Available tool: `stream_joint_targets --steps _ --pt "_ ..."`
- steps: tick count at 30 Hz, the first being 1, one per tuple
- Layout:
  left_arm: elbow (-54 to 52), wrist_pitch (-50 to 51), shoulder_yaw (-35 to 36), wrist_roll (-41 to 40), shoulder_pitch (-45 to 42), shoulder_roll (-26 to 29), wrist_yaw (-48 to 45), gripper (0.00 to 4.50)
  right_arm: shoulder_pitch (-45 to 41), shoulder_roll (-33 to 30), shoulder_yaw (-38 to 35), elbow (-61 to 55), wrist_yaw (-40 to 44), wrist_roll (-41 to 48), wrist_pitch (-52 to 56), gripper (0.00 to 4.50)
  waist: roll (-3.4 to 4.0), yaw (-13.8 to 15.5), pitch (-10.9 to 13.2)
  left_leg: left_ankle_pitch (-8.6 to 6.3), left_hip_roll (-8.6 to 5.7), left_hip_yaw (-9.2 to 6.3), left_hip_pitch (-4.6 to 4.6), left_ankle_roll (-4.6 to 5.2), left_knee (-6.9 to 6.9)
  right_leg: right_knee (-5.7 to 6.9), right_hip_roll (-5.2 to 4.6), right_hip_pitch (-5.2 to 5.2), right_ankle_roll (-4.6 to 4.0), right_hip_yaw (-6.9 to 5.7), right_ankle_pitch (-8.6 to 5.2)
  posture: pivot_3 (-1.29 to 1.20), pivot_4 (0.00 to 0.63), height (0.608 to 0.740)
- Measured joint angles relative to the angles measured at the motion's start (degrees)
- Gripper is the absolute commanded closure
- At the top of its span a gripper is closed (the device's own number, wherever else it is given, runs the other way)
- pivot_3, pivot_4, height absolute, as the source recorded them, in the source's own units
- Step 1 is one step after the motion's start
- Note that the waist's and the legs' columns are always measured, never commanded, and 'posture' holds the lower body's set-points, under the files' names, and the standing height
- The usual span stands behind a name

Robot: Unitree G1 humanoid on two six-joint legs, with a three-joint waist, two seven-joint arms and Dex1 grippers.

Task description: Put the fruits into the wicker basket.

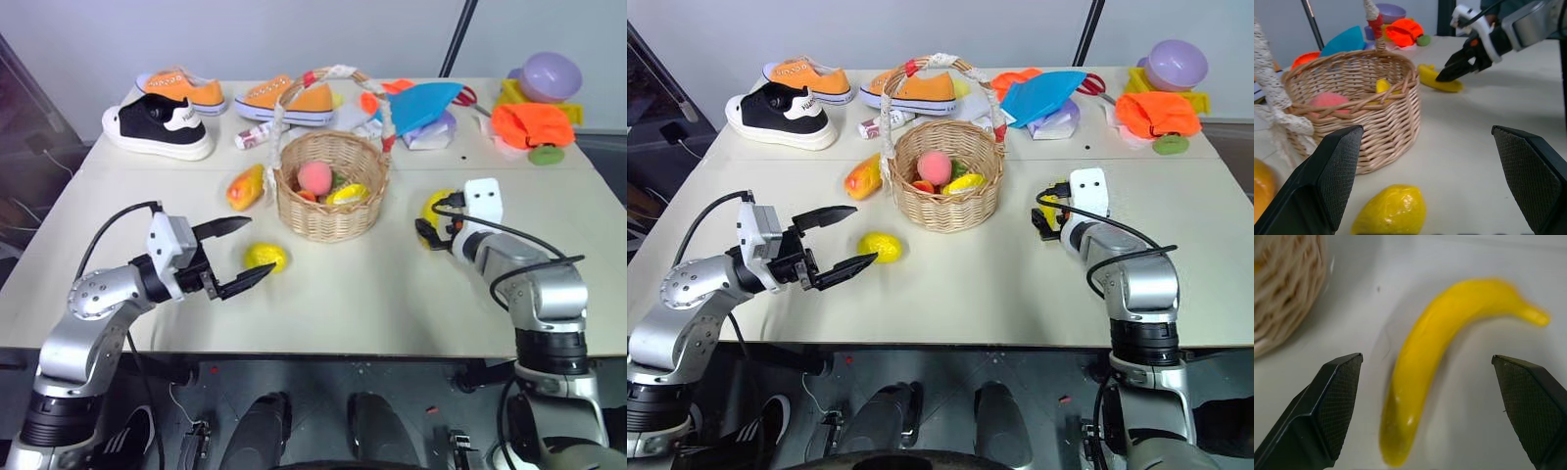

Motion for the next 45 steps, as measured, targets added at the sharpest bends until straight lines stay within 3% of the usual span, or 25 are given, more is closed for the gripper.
stream_joint_targets --steps 7,10,13,30,33,41,45 --pt "-0.37 0.38 -1.36 -0.26 0.73 -1.15 0.13 0.00 -0.20 3.60 0.82 4.95 -2.03 -2.74 -2.88 0.09 0.00 0.01 -0.01 0.00 -0.01 0.00 -0.03 0.00 0.02 0.01 0.01 -0.01 0.01 -0.01 0.01 0.00 0.150 0.740" --pt "-0.56 0.40 -1.36 -0.25 0.86 -1.58 0.85 0.00 -0.22 4.24 0.61 6.07 -2.53 -3.55 -4.66 0.89 -0.01 0.00 -0.01 0.00 -0.01 0.00 -0.02 0.00 0.03 0.01 0.02 0.00 0.01 -0.01 0.01 0.00 0.150 0.740" --pt "-0.95 0.38 -1.36 -0.24 1.22 -1.85 1.48 0.00 -0.20 4.23 0.41 6.94 -2.74 -4.77 -6.20 2.29 -0.01 -0.01 -0.01 0.00 -0.01 0.00 -0.02 0.00 0.04 0.01 0.02 0.00 0.01 -0.01 0.01 0.00 0.150 0.740" --pt "1.77 -1.52 -1.93 1.62 0.34 -4.57 2.14 0.00 3.82 2.44 -3.22 4.18 -0.73 -5.21 -6.87 2.29 0.00 -0.19 -0.01 0.00 0.03 0.00 -0.02 0.00 0.05 0.03 0.08 -0.01 0.02 0.00 0.01 0.00 0.150 0.740" --pt "2.05 -1.97 -1.93 1.86 0.21 -4.58 1.64 0.00 3.93 2.67 -3.35 4.18 0.21 -4.98 -7.16 3.68 0.00 -0.08 -0.01 0.00 0.02 0.00 -0.02 0.00 0.04 0.03 0.08 -0.01 0.02 0.00 0.01 0.00 0.150 0.740" --pt "2.27 -2.31 -1.72 1.96 1.11 -5.23 2.14 0.00 7.89 0.58 -5.27 -2.20 3.98 -3.76 -9.30 3.68 0.00 0.08 -0.01 0.00 0.02 -0.01 -0.06 0.00 0.05 0.03 0.07 -0.02 0.02 0.00 0.01 0.00 0.150 0.740" --pt "4.39 -2.73 -0.52 2.16 1.88 -5.08 2.70 0.00 14.81 -5.21 -6.10 -14.93 17.62 4.83 -10.80 3.68 0.00 0.03 -0.01 -0.01 0.05 -0.02 -0.05 0.02 0.04 0.02 0.09 -0.01 0.05 -0.01 -0.01 0.00 0.150 0.740"
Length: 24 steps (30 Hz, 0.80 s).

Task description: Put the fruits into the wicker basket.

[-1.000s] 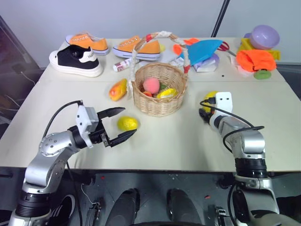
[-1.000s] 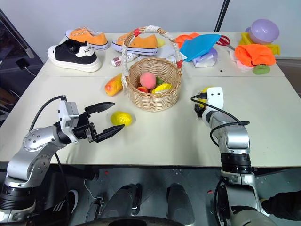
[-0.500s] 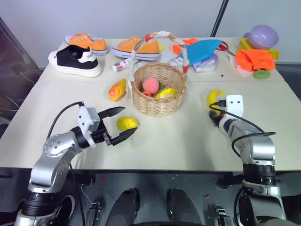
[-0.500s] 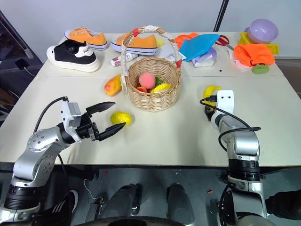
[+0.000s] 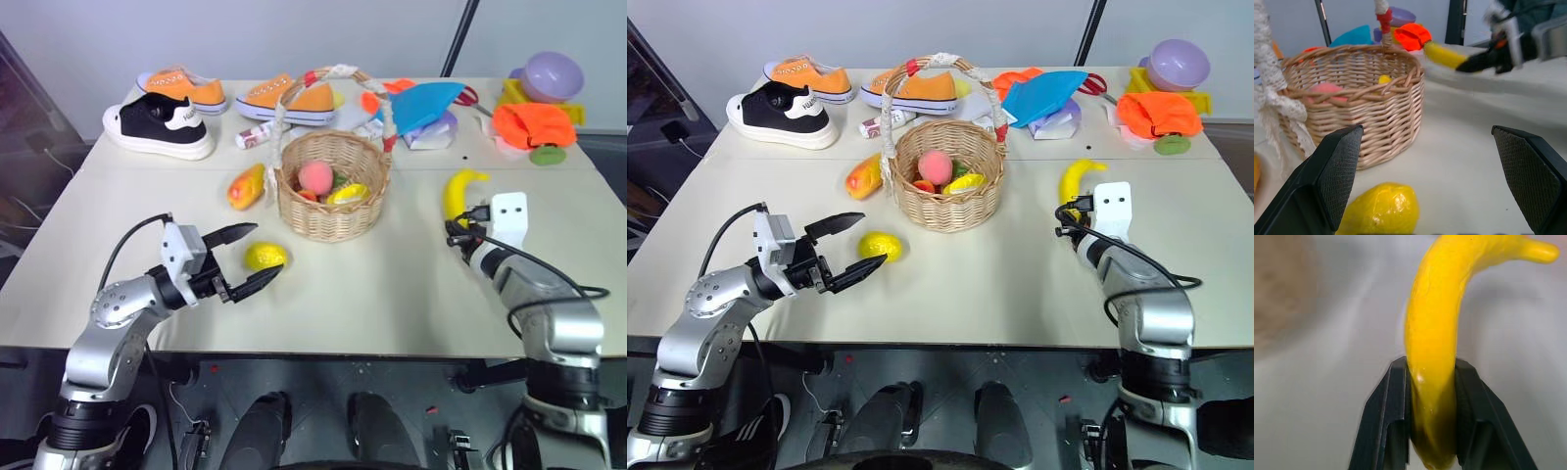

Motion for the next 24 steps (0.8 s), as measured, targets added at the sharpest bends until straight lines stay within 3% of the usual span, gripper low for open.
stream_joint_targets --steps 4,8,12,17,24 --pt "2.57 -1.11 2.37 0.48 0.77 0.80 0.12 0.00 3.26 -8.06 -0.72 -6.59 15.09 9.27 -0.92 3.68 -0.03 -0.13 0.01 -0.01 0.03 0.02 0.01 0.01 0.12 -0.04 0.02 0.09 0.00 -0.01 -0.01 0.00 0.150 0.740" --pt "3.53 -2.16 3.33 0.48 0.89 0.96 -0.52 0.00 -0.22 -11.51 -2.52 -8.99 20.72 16.25 -0.64 3.68 -0.06 0.07 -0.01 0.00 0.02 0.02 0.02 0.02 0.21 -0.05 -0.04 0.14 -0.17 -0.01 -0.10 0.00 0.150 0.740" --pt "3.47 -2.25 3.20 0.50 0.76 0.94 -1.21 0.00 -8.27 -9.96 5.31 -9.33 18.65 16.46 0.50 3.68 -0.07 0.03 -0.02 0.00 0.04 0.01 0.00 0.01 0.19 -0.04 -0.05 0.06 -0.18 -0.01 -0.10 0.00 0.150 0.740" --pt "2.69 -2.24 2.56 0.97 1.05 0.88 -1.01 0.00 -20.33 -3.36 18.20 0.38 13.90 7.31 -1.75 3.68 -0.07 0.00 -0.01 0.02 -0.02 0.02 -0.13 -0.01 0.18 -0.03 -0.11 -0.09 -0.09 -0.02 -0.03 0.00 0.150 0.740" --pt "0.53 -1.93 1.29 1.90 0.94 0.07 0.84 0.00 -31.31 1.46 23.05 14.62 10.30 -0.60 -3.64 3.68 -0.10 0.18 -0.03 0.02 -0.08 -0.12 -0.28 -0.03 0.07 -0.04 -0.15 -0.23 -0.02 -0.14 0.02 0.00 0.150 0.740"
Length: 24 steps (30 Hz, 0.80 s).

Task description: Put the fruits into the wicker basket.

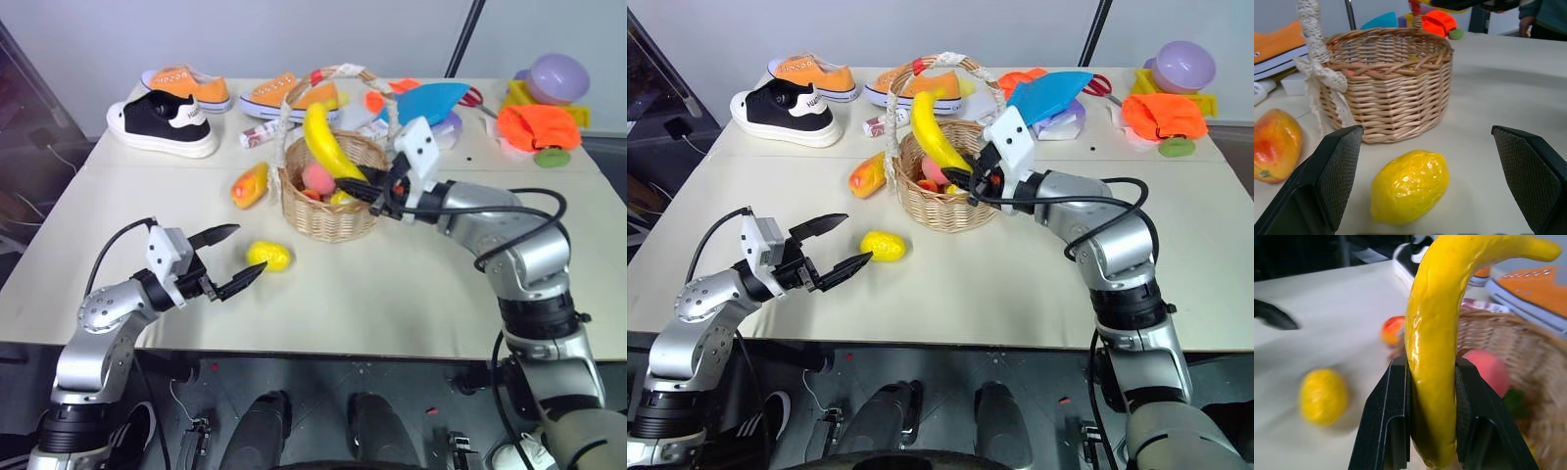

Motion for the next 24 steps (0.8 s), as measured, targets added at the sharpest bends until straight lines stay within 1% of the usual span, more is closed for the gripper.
stream_joint_targets --steps 4,7,8,9,11,12,16,20,23,24 --pt "-2.39 0.09 -0.85 0.10 -0.47 -0.47 1.15 0.00 -1.79 2.51 2.07 5.73 -0.19 -2.76 -0.28 3.68 0.01 -0.22 0.00 0.00 0.02 0.01 -0.01 -0.01 -0.06 0.03 0.03 -0.08 0.00 0.01 0.00 0.00 0.150 0.740" --pt "-2.74 0.17 -1.71 0.19 -0.25 -0.59 1.70 0.00 -2.85 4.19 1.71 7.52 -0.20 -3.56 -1.24 2.65 0.02 -0.36 0.01 0.01 0.02 0.02 -0.01 -0.01 -0.06 0.04 0.04 -0.09 0.00 0.02 0.00 0.00 0.150 0.740" --pt "-2.84 0.18 -1.82 0.20 -0.13 -0.59 1.74 0.00 -3.04 4.58 1.51 7.58 -0.21 -3.60 -1.32 2.23 0.02 -0.35 0.01 0.01 0.02 0.02 -0.01 -0.01 -0.06 0.04 0.04 -0.09 0.00 0.02 0.00 0.00 0.150 0.740" --pt "-3.02 0.17 -1.85 0.20 0.10 -0.59 1.84 0.00 -3.12 4.83 1.18 7.57 -0.09 -3.58 -1.34 1.78 0.01 -0.31 0.01 0.01 0.02 0.02 -0.01 -0.01 -0.06 0.04 0.04 -0.08 0.00 0.02 0.00 0.00 0.150 0.740" --pt "-3.01 0.13 -1.84 0.40 0.71 -0.58 2.35 0.00 -2.95 4.80 0.71 7.37 0.39 -3.57 -1.17 0.62 0.02 -0.24 0.01 0.00 0.01 0.02 -0.01 -0.01 -0.05 0.04 0.04 -0.08 0.00 0.02 0.00 0.00 0.150 0.740" --pt "-2.94 0.10 -1.84 0.53 0.88 -0.58 2.52 0.00 -2.77 4.73 0.55 7.11 0.48 -3.57 -1.10 0.21 0.02 -0.18 0.01 0.00 0.01 0.02 -0.01 -0.01 -0.04 0.04 0.04 -0.07 0.00 0.02 0.00 0.00 0.150 0.740" --pt "-1.55 -0.46 -1.74 1.63 1.18 -0.68 3.04 0.00 0.83 2.87 -1.62 1.73 1.81 -1.79 0.10 0.21 0.02 -0.01 0.01 0.00 0.00 0.02 -0.02 -0.01 -0.04 0.02 0.03 -0.06 0.01 0.01 0.00 0.00 0.150 0.740" --pt "-0.58 -1.38 -1.82 2.53 1.70 -1.11 3.62 0.00 6.90 -0.06 -7.87 -7.19 4.13 3.62 1.62 0.21 0.01 -0.02 0.01 0.00 0.00 0.01 -0.02 0.00 -0.04 0.02 0.03 -0.05 0.01 0.01 0.00 0.00 0.150 0.740" --pt "0.23 -1.19 -2.18 3.35 0.94 -1.18 4.40 0.00 13.15 -1.95 -12.78 -13.37 7.13 8.09 0.58 0.21 0.01 -0.04 0.00 0.00 0.01 0.00 -0.01 0.00 -0.03 0.03 0.03 -0.01 0.01 0.00 0.00 0.00 0.150 0.740" --pt "1.20 -0.73 -2.29 4.12 -0.22 -1.17 5.52 0.00 17.64 -3.50 -14.88 -16.25 9.10 9.49 -1.12 0.21 -0.01 0.28 -0.01 0.00 0.01 -0.05 -0.01 0.01 -0.01 0.01 0.03 0.05 0.02 -0.07 0.00 0.00 0.150 0.740"
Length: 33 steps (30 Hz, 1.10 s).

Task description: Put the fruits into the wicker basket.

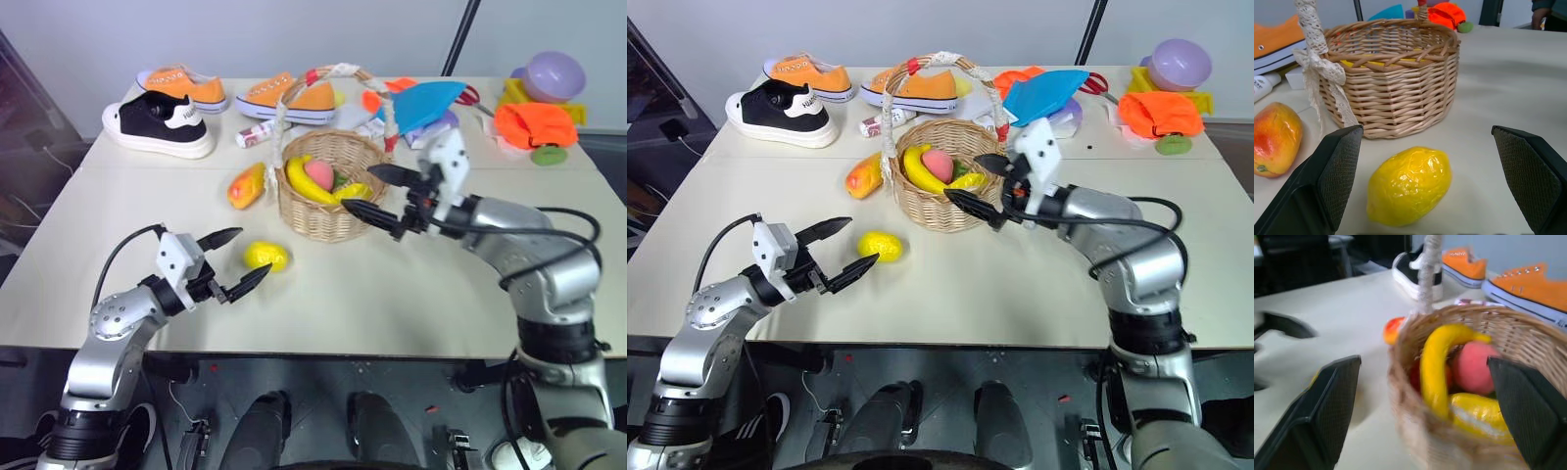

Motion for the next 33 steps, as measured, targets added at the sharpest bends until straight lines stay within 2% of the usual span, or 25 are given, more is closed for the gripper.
stream_joint_targets --steps 4,8,18,23,33 --pt "3.26 3.60 -0.05 2.86 -3.07 -0.95 5.35 0.00 14.47 -5.34 -2.49 -6.12 7.00 -0.35 -7.63 0.21 0.01 0.06 0.00 -0.01 -0.04 0.09 0.02 0.01 0.11 0.01 -0.03 0.05 0.03 0.03 0.01 0.00 0.150 0.740" --pt "3.18 8.54 -2.54 3.80 -5.64 -3.51 8.91 0.00 19.44 -9.94 -2.69 -8.83 12.05 -2.04 -14.10 0.21 0.00 -0.47 -0.01 -0.01 0.02 0.11 0.15 0.01 0.24 0.05 0.04 0.21 0.04 0.06 0.01 0.00 0.150 0.740" --pt "1.90 15.99 -9.01 7.82 -8.74 -4.70 11.87 0.00 19.31 -11.50 -0.16 -8.86 13.97 -3.67 -18.85 0.21 -0.02 -0.10 -0.01 -0.01 0.03 0.05 0.08 0.01 0.43 0.06 0.06 0.24 0.03 0.05 0.01 0.00 0.150 0.740" --pt "1.86 15.28 -12.86 12.07 -9.10 -3.59 11.42 0.00 18.63 -11.27 1.02 -7.91 13.35 -4.20 -19.46 0.21 -0.01 -0.06 -0.02 -0.01 0.02 0.04 0.08 0.01 0.43 0.06 0.05 0.24 0.03 0.05 0.00 0.00 0.150 0.740" --pt "3.88 14.27 -14.33 14.99 -10.55 -3.67 10.63 0.00 17.56 -11.15 2.43 -7.77 12.44 -4.30 -19.84 0.21 -0.02 0.14 -0.02 -0.01 0.00 0.04 0.08 0.02 0.43 0.05 0.01 0.24 0.02 0.04 0.00 0.00 0.150 0.740"
